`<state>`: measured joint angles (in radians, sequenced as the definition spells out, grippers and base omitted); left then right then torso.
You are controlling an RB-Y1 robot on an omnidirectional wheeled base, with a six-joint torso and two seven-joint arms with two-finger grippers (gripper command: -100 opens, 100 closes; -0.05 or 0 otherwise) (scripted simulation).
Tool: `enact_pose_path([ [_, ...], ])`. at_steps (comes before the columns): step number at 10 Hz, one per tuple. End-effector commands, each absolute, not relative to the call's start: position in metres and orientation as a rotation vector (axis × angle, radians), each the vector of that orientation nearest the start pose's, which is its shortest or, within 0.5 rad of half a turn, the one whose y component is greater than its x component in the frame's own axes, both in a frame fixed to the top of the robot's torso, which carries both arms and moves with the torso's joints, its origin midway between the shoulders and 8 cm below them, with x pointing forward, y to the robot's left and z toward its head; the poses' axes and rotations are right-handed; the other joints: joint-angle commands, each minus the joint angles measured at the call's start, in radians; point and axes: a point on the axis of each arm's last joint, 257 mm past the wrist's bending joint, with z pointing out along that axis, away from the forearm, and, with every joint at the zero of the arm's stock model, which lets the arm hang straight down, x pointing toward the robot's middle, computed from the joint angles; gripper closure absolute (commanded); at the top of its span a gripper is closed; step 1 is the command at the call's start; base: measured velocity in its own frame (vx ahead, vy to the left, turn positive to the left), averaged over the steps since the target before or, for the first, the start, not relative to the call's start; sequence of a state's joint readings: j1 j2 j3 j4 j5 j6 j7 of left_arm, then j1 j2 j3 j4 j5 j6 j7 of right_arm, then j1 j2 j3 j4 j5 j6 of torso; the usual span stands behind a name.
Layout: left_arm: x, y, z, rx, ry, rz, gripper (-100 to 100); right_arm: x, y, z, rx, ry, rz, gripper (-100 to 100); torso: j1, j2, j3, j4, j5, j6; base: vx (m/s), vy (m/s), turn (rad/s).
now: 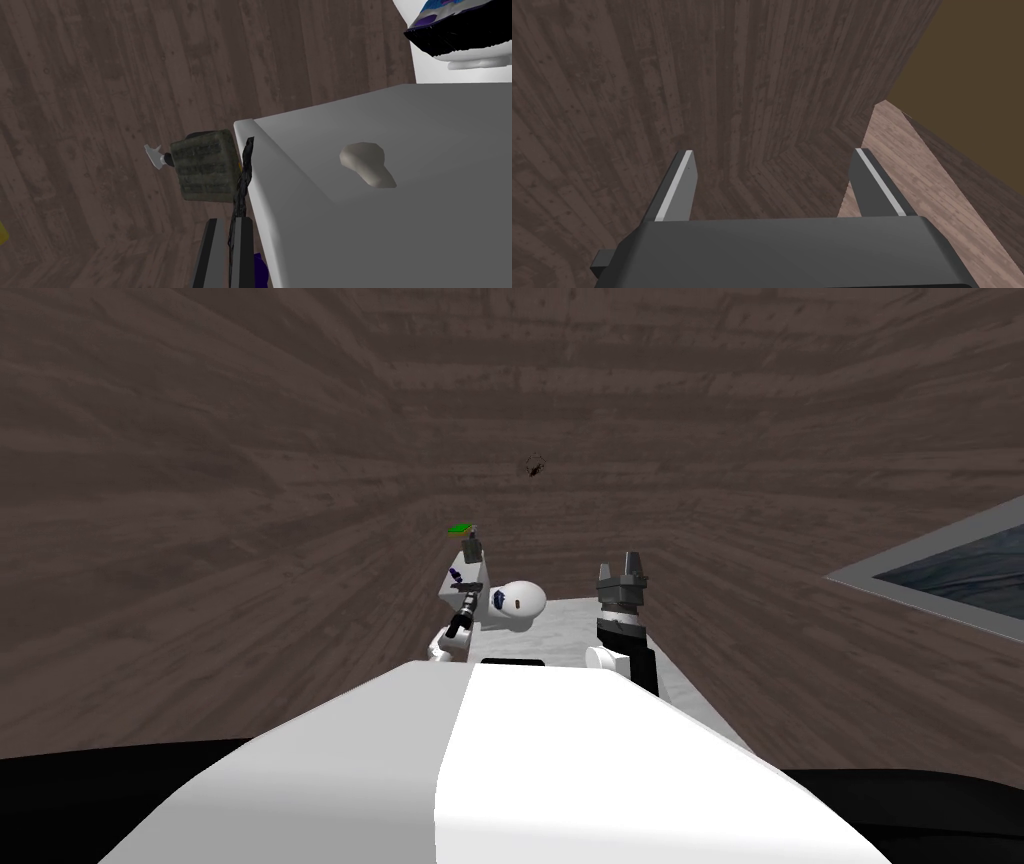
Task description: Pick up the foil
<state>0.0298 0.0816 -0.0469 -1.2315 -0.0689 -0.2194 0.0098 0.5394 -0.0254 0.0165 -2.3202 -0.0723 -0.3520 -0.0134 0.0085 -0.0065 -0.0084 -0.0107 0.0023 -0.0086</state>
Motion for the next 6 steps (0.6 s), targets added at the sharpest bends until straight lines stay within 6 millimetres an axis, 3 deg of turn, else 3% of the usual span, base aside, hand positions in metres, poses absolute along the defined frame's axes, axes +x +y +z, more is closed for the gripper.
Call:
enact_pose_path([
  [1, 0.5, 0.236, -0.351, -1.186, 1.411, -1.068, 100, 0.357, -0.285, 0.0, 0.81, 0.686, 1.331, 0, 0.0, 0.0, 0.0, 0.0, 0.0, 0.0, 0.012, -0.002, 0.012],
  [4, 0.473, 0.253, -0.357, -1.212, 1.411, -1.032, 100, 0.357, -0.285, 0.0, 0.81, 0.686, 1.331, 0, 0.001, 0.0, 0.0, 0.0, 0.0, 0.0, 0.031, -0.004, -0.094],
  [6, 0.47, 0.255, -0.346, -1.2, 1.39, -1.039, 100, 0.357, -0.285, 0.0, 0.81, 0.686, 1.331, 0, 0.002, -0.001, 0.0, 0.0, 0.001, 0.0, 0.029, 0.002, -0.016],
])
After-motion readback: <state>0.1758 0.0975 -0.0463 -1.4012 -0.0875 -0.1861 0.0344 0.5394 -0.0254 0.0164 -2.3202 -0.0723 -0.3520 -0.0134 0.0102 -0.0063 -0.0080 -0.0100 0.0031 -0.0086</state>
